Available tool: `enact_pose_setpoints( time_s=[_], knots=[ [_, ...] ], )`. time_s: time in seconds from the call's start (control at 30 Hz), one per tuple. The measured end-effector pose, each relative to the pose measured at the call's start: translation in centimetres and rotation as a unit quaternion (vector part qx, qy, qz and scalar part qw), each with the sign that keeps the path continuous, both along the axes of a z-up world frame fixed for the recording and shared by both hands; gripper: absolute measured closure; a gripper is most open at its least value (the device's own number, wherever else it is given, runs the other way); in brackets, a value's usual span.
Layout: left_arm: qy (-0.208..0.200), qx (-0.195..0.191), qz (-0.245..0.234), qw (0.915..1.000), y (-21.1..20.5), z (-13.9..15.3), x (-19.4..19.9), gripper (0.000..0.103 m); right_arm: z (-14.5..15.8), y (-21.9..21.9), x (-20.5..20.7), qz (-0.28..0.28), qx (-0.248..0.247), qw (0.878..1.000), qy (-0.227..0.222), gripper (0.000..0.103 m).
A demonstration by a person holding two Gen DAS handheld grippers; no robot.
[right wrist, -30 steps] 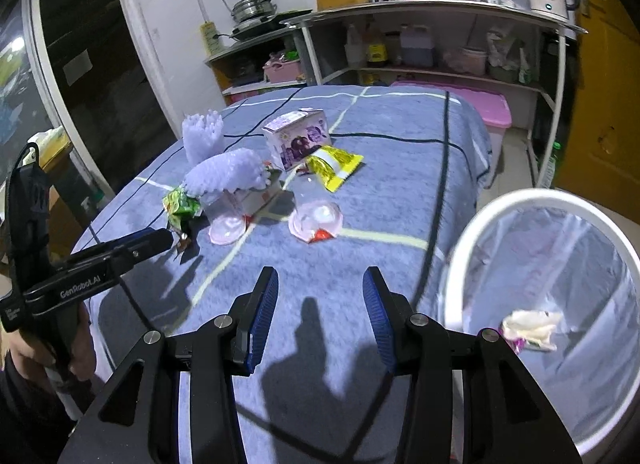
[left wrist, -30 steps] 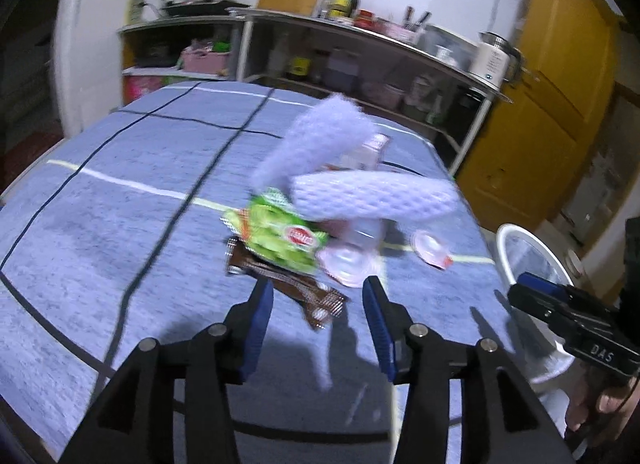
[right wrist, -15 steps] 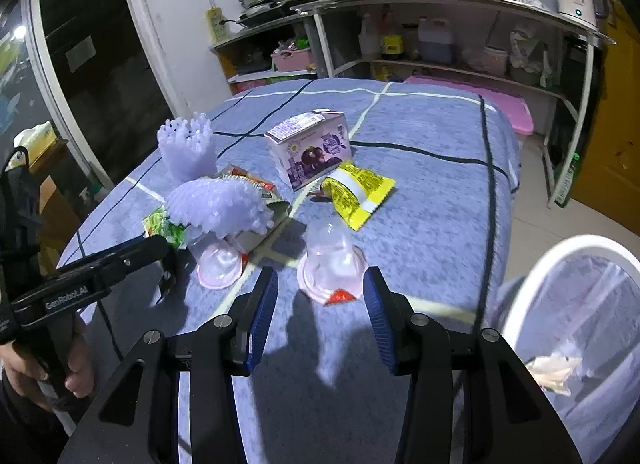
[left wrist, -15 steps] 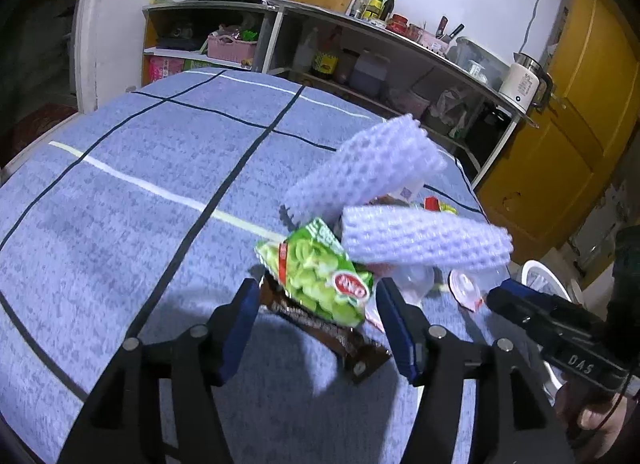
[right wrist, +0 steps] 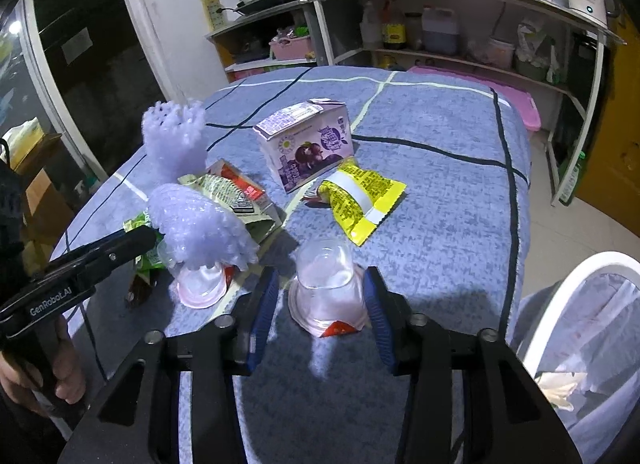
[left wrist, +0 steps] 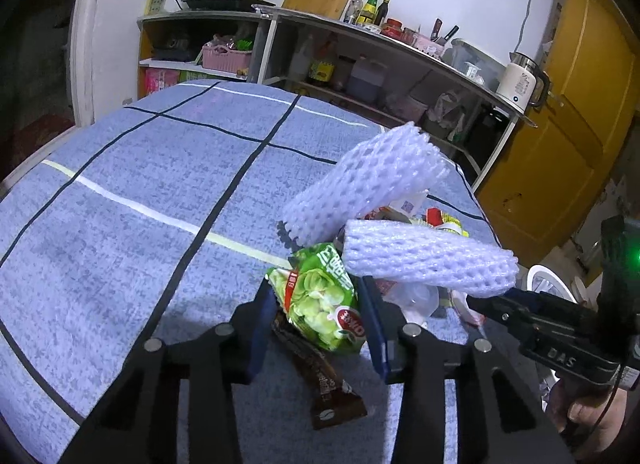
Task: Collect trash
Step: 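Grasp the green chip bag with the left gripper while the right grasps a clear cup, then carry the chip bag and cup to the bin and release both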
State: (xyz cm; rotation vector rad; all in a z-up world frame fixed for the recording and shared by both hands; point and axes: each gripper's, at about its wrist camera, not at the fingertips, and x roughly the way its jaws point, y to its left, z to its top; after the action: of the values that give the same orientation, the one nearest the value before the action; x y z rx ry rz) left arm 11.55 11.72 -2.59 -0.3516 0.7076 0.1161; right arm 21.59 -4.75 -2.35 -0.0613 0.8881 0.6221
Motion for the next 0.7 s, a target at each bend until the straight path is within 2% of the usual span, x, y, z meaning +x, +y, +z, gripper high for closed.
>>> enact_pose_setpoints(
  time_s=[0.2,0.7],
  knots=[
    [-0.01,-0.001,-0.008,0.9999,-0.1,0.4,-0.8,0.066,0.3,0.0,-0.4,0.006,0.006,1.0,-0.007,0.072],
    [-0.027,0.002,-0.04,0.9988,-2.5,2.1,-4.4,0.066,1.5,-3.4,-4.4,-0.018,0.033,0.999,-0.008,0.072]
  ],
)
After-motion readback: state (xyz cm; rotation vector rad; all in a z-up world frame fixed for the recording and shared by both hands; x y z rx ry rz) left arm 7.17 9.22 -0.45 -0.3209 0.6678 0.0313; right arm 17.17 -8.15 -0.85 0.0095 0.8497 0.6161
